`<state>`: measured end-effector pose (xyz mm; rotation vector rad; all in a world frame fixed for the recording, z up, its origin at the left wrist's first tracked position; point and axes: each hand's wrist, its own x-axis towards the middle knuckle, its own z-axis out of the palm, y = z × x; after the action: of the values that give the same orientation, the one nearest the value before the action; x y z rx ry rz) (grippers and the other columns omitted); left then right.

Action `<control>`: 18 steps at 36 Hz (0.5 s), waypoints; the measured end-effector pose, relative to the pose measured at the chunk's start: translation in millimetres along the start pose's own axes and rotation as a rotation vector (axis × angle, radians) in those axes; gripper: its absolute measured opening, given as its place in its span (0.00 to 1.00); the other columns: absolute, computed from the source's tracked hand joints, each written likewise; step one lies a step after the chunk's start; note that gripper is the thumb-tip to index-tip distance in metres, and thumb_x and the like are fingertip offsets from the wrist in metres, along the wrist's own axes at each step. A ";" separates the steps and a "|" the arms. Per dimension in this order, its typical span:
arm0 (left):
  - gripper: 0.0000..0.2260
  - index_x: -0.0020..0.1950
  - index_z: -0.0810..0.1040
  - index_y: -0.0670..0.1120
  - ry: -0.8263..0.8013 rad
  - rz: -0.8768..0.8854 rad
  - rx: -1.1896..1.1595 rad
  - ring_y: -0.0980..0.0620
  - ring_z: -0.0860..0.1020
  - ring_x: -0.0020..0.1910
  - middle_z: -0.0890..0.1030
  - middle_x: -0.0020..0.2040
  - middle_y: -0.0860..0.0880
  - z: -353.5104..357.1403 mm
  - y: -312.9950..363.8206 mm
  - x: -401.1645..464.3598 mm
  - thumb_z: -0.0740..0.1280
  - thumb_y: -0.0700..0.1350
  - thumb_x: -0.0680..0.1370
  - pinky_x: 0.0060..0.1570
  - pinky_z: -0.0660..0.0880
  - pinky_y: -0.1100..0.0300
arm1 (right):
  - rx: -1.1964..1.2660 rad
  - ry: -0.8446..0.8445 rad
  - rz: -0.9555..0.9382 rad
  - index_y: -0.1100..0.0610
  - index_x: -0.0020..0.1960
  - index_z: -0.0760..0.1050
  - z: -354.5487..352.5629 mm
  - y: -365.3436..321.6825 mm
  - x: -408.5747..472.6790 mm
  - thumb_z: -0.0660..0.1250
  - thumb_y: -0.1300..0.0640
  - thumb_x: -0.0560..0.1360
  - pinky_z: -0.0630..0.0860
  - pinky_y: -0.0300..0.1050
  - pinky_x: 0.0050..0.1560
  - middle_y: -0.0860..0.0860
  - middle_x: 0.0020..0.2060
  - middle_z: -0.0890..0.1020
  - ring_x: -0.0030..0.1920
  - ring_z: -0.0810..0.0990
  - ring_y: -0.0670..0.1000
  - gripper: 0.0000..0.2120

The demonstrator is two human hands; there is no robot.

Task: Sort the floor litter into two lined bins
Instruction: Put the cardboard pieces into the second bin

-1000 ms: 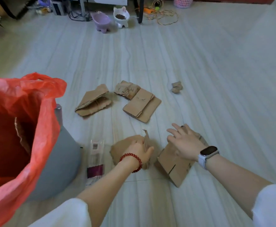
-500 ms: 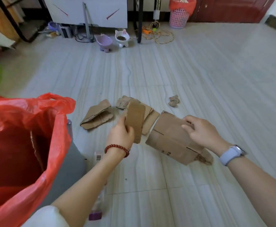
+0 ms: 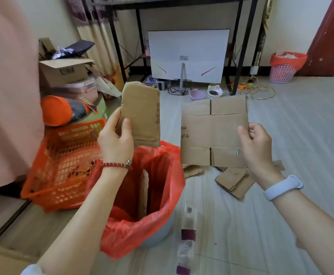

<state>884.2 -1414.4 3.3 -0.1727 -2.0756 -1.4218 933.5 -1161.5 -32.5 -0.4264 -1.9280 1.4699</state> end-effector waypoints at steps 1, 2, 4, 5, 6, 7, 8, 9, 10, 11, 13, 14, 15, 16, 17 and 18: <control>0.15 0.65 0.73 0.40 0.017 -0.013 0.030 0.54 0.74 0.58 0.77 0.59 0.48 -13.0 -4.5 2.3 0.62 0.38 0.78 0.60 0.69 0.64 | 0.029 -0.005 0.021 0.59 0.47 0.71 7.3 -2.3 -3.1 0.61 0.58 0.77 0.68 0.29 0.29 0.49 0.35 0.75 0.33 0.72 0.43 0.04; 0.15 0.65 0.73 0.40 0.019 -0.025 0.069 0.54 0.74 0.58 0.77 0.59 0.48 -24.9 -9.2 3.5 0.62 0.39 0.78 0.59 0.69 0.64 | 0.052 -0.009 0.038 0.59 0.47 0.71 13.7 -4.4 -6.5 0.61 0.58 0.77 0.67 0.28 0.28 0.47 0.34 0.75 0.33 0.72 0.43 0.04; 0.15 0.64 0.74 0.41 -0.034 -0.072 0.179 0.51 0.75 0.60 0.78 0.60 0.47 -43.5 -20.5 4.0 0.62 0.39 0.78 0.59 0.67 0.63 | 0.059 -0.026 0.048 0.60 0.47 0.71 23.9 -8.6 -13.1 0.61 0.58 0.77 0.67 0.28 0.28 0.46 0.33 0.74 0.33 0.71 0.43 0.05; 0.15 0.64 0.75 0.42 -0.080 -0.105 0.246 0.49 0.75 0.61 0.78 0.61 0.45 -49.7 -27.5 3.1 0.62 0.39 0.78 0.60 0.67 0.62 | 0.046 -0.043 0.039 0.60 0.47 0.71 28.4 -10.8 -15.8 0.60 0.59 0.77 0.68 0.29 0.29 0.47 0.34 0.75 0.34 0.72 0.44 0.05; 0.15 0.63 0.76 0.42 -0.133 -0.136 0.309 0.47 0.75 0.62 0.78 0.61 0.44 -53.2 -35.4 1.0 0.62 0.39 0.77 0.60 0.67 0.61 | 0.033 -0.065 0.025 0.60 0.47 0.71 32.3 -13.3 -18.0 0.60 0.59 0.77 0.69 0.32 0.32 0.48 0.35 0.76 0.35 0.72 0.45 0.04; 0.14 0.63 0.76 0.42 -0.192 -0.156 0.360 0.46 0.75 0.62 0.79 0.61 0.43 -54.9 -43.5 -2.5 0.62 0.40 0.77 0.60 0.68 0.59 | 0.020 -0.091 0.009 0.59 0.47 0.71 35.7 -16.2 -20.2 0.60 0.59 0.77 0.70 0.35 0.34 0.50 0.36 0.77 0.37 0.73 0.47 0.04; 0.14 0.62 0.76 0.43 -0.259 -0.174 0.396 0.45 0.75 0.61 0.79 0.60 0.43 -54.7 -51.9 -7.2 0.62 0.40 0.77 0.60 0.68 0.59 | 0.005 -0.115 -0.008 0.59 0.47 0.71 39.1 -19.4 -22.3 0.59 0.59 0.77 0.70 0.37 0.35 0.53 0.38 0.78 0.39 0.74 0.49 0.04; 0.14 0.63 0.76 0.43 -0.328 -0.192 0.424 0.46 0.75 0.61 0.79 0.60 0.44 -53.2 -59.8 -12.6 0.62 0.40 0.78 0.59 0.69 0.59 | -0.012 -0.134 -0.024 0.59 0.48 0.72 42.4 -22.0 -23.8 0.59 0.60 0.77 0.70 0.38 0.34 0.55 0.40 0.78 0.40 0.74 0.50 0.04; 0.14 0.63 0.76 0.45 -0.394 -0.211 0.455 0.46 0.75 0.61 0.79 0.60 0.44 -51.2 -68.3 -18.5 0.61 0.41 0.78 0.58 0.69 0.59 | -0.024 -0.151 -0.034 0.58 0.48 0.72 45.9 -24.6 -25.3 0.59 0.61 0.77 0.71 0.37 0.34 0.55 0.41 0.79 0.40 0.74 0.50 0.04; 0.14 0.63 0.77 0.47 -0.460 -0.223 0.494 0.46 0.76 0.60 0.79 0.61 0.45 -49.0 -77.7 -24.4 0.61 0.42 0.78 0.57 0.70 0.58 | -0.036 -0.169 -0.041 0.57 0.48 0.72 49.8 -27.1 -27.2 0.59 0.61 0.77 0.72 0.38 0.34 0.56 0.41 0.80 0.40 0.74 0.51 0.04; 0.14 0.63 0.76 0.51 -0.595 -0.220 0.607 0.45 0.76 0.59 0.78 0.62 0.47 -45.2 -95.1 -34.5 0.60 0.44 0.78 0.56 0.73 0.55 | -0.071 -0.203 -0.064 0.57 0.49 0.73 57.2 -31.1 -29.8 0.59 0.62 0.76 0.75 0.44 0.40 0.57 0.42 0.82 0.40 0.76 0.52 0.05; 0.14 0.63 0.76 0.52 -0.641 -0.202 0.683 0.45 0.74 0.60 0.77 0.63 0.47 -43.9 -101.5 -37.5 0.60 0.45 0.78 0.57 0.72 0.52 | -0.093 -0.221 -0.080 0.57 0.49 0.73 60.5 -32.8 -30.1 0.59 0.62 0.76 0.76 0.48 0.43 0.58 0.42 0.83 0.41 0.78 0.53 0.05; 0.14 0.63 0.75 0.53 -0.653 -0.185 0.752 0.45 0.72 0.62 0.75 0.64 0.48 -44.5 -106.4 -39.7 0.61 0.46 0.78 0.59 0.71 0.50 | -0.118 -0.247 -0.100 0.56 0.49 0.73 64.9 -34.6 -31.3 0.59 0.62 0.75 0.77 0.52 0.45 0.58 0.42 0.83 0.41 0.79 0.56 0.06; 0.14 0.63 0.75 0.54 -0.636 -0.182 0.795 0.46 0.69 0.64 0.73 0.65 0.49 -46.2 -110.1 -40.9 0.61 0.47 0.78 0.61 0.68 0.49 | -0.141 -0.282 -0.124 0.55 0.50 0.72 69.7 -37.2 -32.6 0.59 0.61 0.75 0.77 0.54 0.45 0.59 0.41 0.83 0.41 0.80 0.59 0.06; 0.14 0.63 0.75 0.54 -0.600 -0.184 0.810 0.46 0.67 0.66 0.72 0.65 0.50 -48.7 -113.1 -41.1 0.60 0.48 0.78 0.62 0.65 0.48 | -0.163 -0.326 -0.156 0.54 0.51 0.71 75.1 -40.5 -33.4 0.59 0.61 0.75 0.77 0.55 0.44 0.60 0.41 0.83 0.42 0.80 0.61 0.07; 0.14 0.63 0.75 0.54 -0.557 -0.185 0.810 0.46 0.66 0.66 0.71 0.65 0.50 -52.0 -115.8 -41.3 0.60 0.48 0.78 0.63 0.63 0.48 | -0.194 -0.377 -0.194 0.53 0.53 0.70 80.9 -44.4 -34.8 0.59 0.61 0.75 0.77 0.54 0.43 0.61 0.40 0.83 0.42 0.80 0.62 0.08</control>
<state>888.9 -1499.0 -99.9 -0.0394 -3.0214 -0.5423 909.9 -1255.3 -13.1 -0.0406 -2.3461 1.3107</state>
